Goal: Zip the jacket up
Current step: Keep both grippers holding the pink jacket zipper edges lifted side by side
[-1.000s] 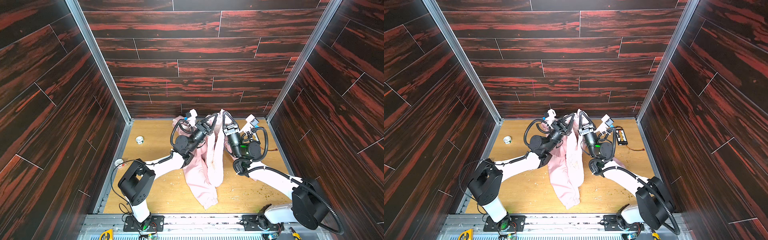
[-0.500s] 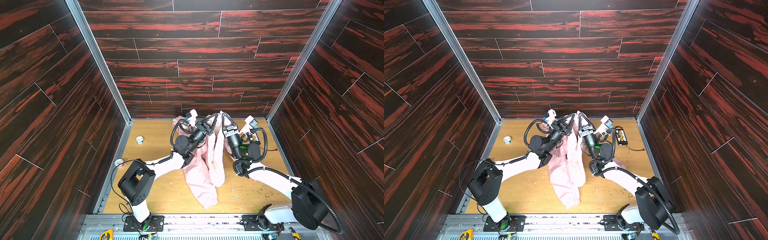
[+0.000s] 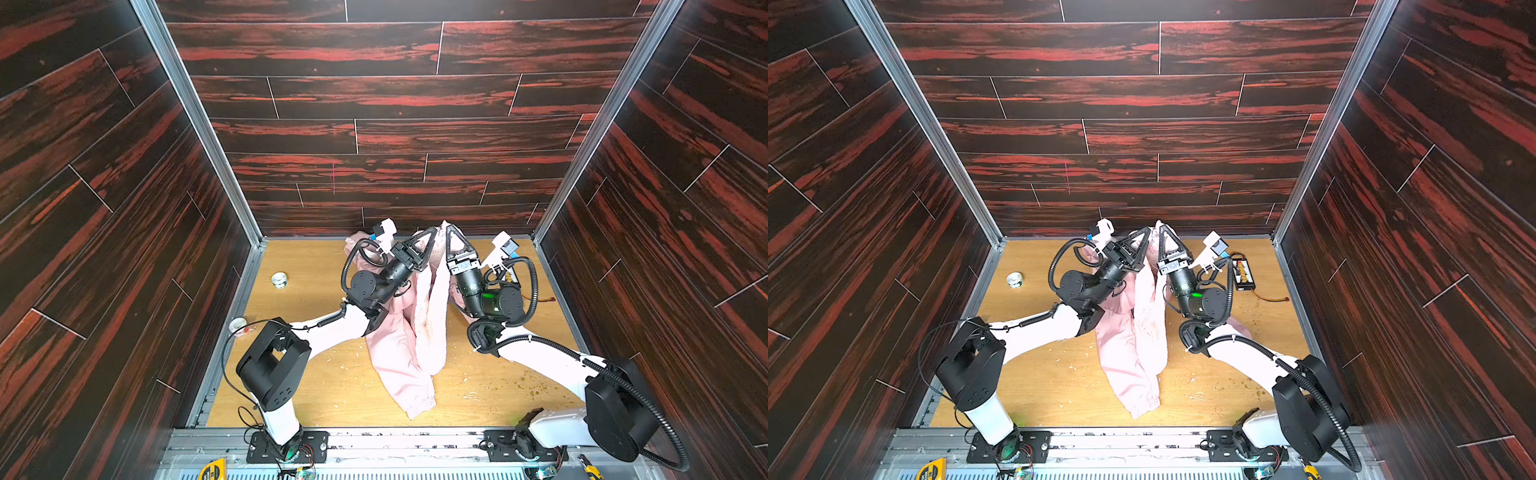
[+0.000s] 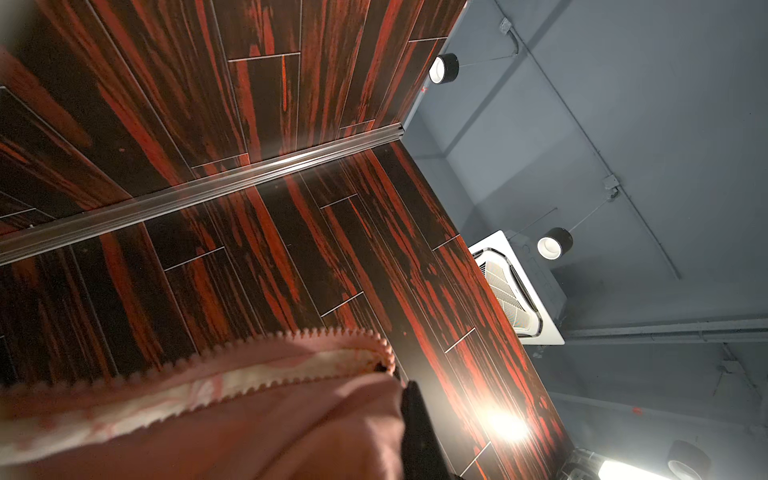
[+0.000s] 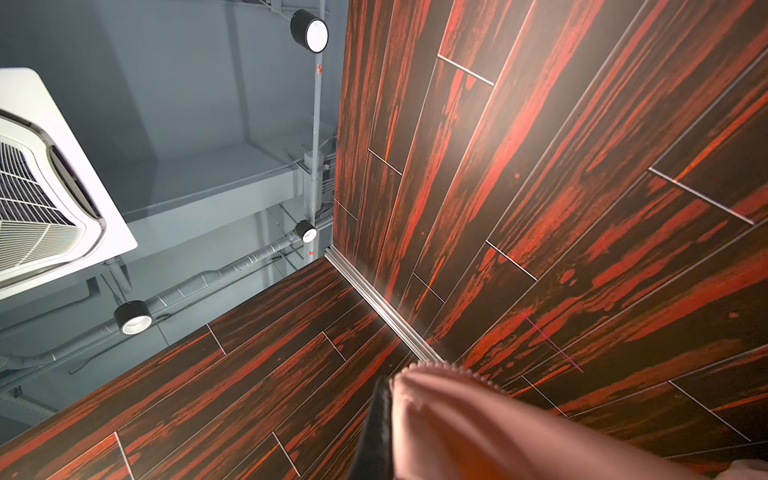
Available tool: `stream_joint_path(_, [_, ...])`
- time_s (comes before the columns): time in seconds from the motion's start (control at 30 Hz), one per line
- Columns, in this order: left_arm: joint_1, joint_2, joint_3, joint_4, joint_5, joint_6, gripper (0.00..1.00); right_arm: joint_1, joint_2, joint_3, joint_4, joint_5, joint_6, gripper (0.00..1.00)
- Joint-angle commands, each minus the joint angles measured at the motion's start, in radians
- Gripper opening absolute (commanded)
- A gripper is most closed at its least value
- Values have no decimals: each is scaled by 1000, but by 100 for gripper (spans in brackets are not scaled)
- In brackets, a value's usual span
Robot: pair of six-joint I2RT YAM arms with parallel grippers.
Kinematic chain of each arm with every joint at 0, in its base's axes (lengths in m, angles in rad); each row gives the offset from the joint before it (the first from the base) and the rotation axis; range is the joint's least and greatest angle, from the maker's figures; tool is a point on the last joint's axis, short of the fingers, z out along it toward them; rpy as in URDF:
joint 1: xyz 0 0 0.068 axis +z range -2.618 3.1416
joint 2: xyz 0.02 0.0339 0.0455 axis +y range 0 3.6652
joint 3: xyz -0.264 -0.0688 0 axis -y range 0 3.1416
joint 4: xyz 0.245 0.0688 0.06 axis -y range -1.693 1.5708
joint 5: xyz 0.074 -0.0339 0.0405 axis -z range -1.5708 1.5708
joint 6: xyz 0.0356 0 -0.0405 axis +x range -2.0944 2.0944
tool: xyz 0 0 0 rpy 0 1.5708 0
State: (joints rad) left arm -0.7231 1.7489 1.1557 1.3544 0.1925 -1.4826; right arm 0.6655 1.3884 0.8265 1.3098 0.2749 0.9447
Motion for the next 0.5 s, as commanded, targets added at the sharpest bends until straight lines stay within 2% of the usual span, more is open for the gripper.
stream_joint_path(0.0, [-2, -8, 28, 55, 18, -12, 0, -2, -37, 29, 74, 10, -12, 0])
stream_joint_path(0.47, [-2, -11, 26, 55, 24, -16, 0, -13, -24, 55, 72, 20, -18, 0])
